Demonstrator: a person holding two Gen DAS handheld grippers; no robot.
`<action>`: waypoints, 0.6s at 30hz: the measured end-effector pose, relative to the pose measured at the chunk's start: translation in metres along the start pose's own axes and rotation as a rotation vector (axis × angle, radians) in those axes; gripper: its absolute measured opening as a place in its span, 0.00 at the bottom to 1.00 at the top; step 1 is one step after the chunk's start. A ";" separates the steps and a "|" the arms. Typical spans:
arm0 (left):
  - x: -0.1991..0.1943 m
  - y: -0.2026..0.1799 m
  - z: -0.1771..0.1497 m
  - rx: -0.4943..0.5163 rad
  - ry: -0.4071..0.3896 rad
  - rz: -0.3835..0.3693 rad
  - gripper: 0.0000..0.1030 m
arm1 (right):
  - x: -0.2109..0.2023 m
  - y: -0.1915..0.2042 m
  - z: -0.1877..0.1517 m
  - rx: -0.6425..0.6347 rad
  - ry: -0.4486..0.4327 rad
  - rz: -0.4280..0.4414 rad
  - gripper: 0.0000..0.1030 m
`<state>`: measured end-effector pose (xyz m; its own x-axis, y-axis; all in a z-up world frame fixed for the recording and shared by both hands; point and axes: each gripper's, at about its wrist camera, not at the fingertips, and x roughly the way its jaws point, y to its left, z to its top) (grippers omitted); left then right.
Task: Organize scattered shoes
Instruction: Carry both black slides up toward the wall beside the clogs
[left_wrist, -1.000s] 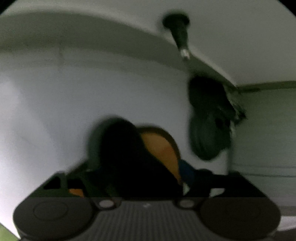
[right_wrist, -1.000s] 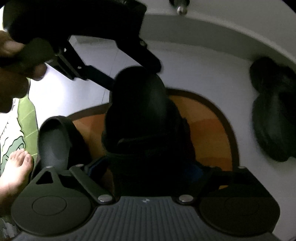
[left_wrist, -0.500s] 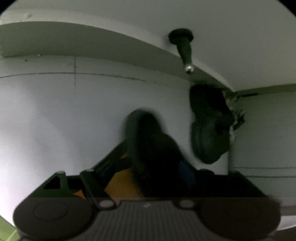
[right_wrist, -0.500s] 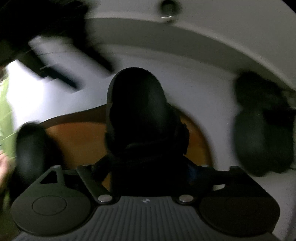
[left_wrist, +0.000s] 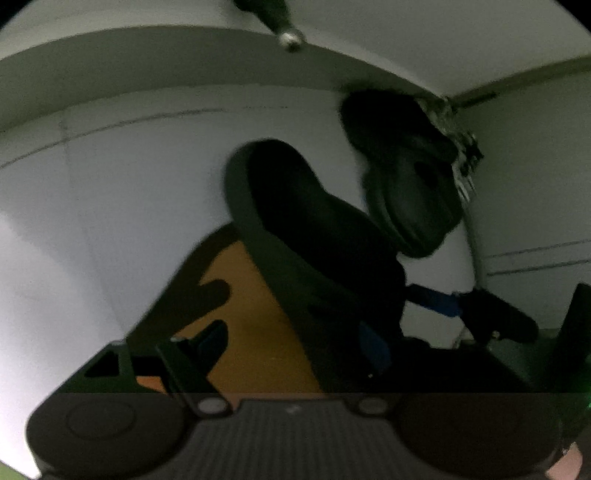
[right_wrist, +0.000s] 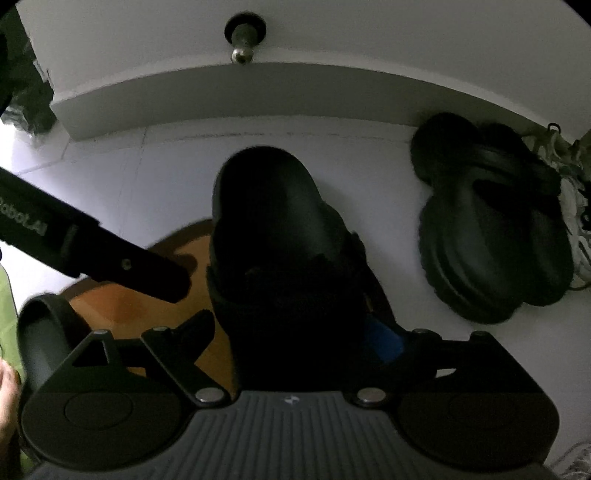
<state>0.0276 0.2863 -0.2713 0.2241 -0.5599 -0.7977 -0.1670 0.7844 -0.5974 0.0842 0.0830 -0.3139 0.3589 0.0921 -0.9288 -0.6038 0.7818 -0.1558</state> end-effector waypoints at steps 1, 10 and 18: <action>0.002 -0.002 0.000 0.009 0.004 0.001 0.78 | 0.000 0.000 -0.004 -0.008 0.015 0.009 0.90; 0.036 -0.042 0.005 0.143 0.058 -0.003 0.88 | 0.000 -0.031 -0.045 0.125 0.083 0.041 0.92; 0.072 -0.065 0.013 0.206 0.102 0.079 0.93 | 0.013 -0.029 -0.040 0.139 0.105 0.009 0.95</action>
<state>0.0667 0.1988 -0.2888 0.1178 -0.5103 -0.8519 0.0214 0.8590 -0.5116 0.0779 0.0365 -0.3350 0.2735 0.0405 -0.9610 -0.5001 0.8594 -0.1061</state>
